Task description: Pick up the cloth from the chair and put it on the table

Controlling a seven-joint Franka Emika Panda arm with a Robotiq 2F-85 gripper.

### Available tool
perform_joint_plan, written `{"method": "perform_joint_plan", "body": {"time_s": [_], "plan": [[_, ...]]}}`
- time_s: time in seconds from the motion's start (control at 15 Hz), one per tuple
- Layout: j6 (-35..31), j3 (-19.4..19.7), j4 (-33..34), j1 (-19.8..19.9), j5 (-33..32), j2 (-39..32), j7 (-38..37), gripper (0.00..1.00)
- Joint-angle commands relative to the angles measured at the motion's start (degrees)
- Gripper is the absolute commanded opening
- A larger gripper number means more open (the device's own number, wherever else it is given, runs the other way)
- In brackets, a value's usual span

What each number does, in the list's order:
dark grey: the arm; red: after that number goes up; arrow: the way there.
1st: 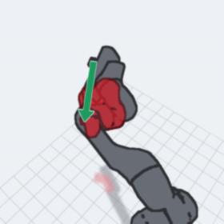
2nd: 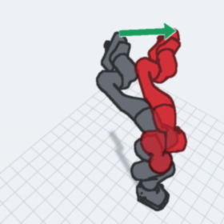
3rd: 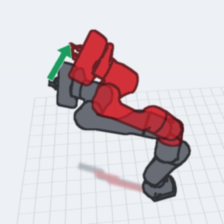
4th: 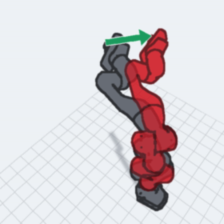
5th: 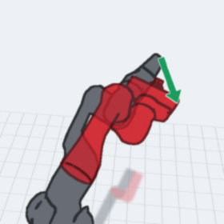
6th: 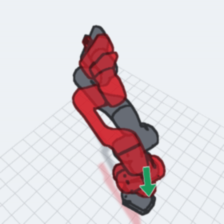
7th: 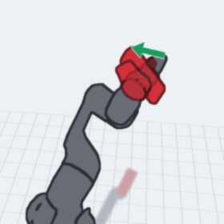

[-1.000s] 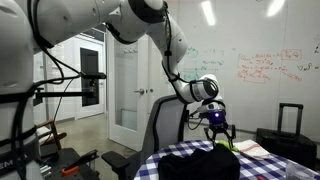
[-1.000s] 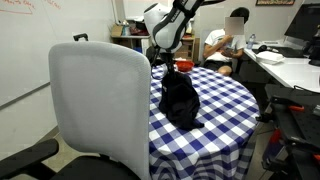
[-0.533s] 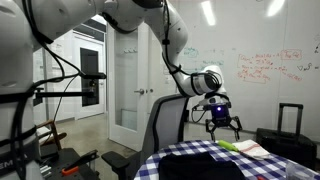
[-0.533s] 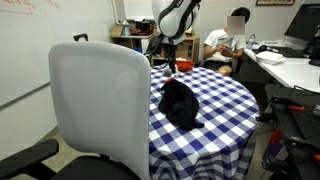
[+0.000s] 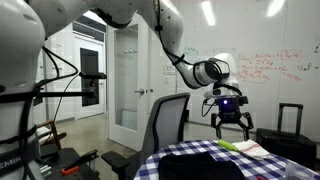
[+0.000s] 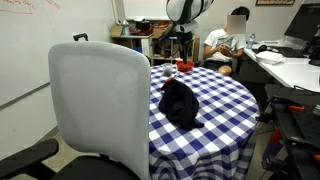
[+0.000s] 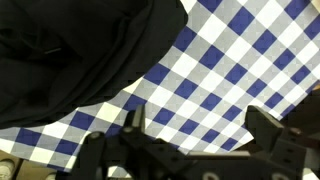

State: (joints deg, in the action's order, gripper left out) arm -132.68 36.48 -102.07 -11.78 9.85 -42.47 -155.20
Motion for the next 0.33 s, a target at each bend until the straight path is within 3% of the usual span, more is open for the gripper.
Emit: {"method": "perform_joint_plan", "body": {"time_s": [0.0, 0.27], "plan": [[-0.04, -2.71, -0.22, 2.47, -3.81, 1.85, -2.87, 1.00], [-0.03, -1.87, -0.90, 1.13, -3.43, 1.99, -3.06, 1.00]]}}
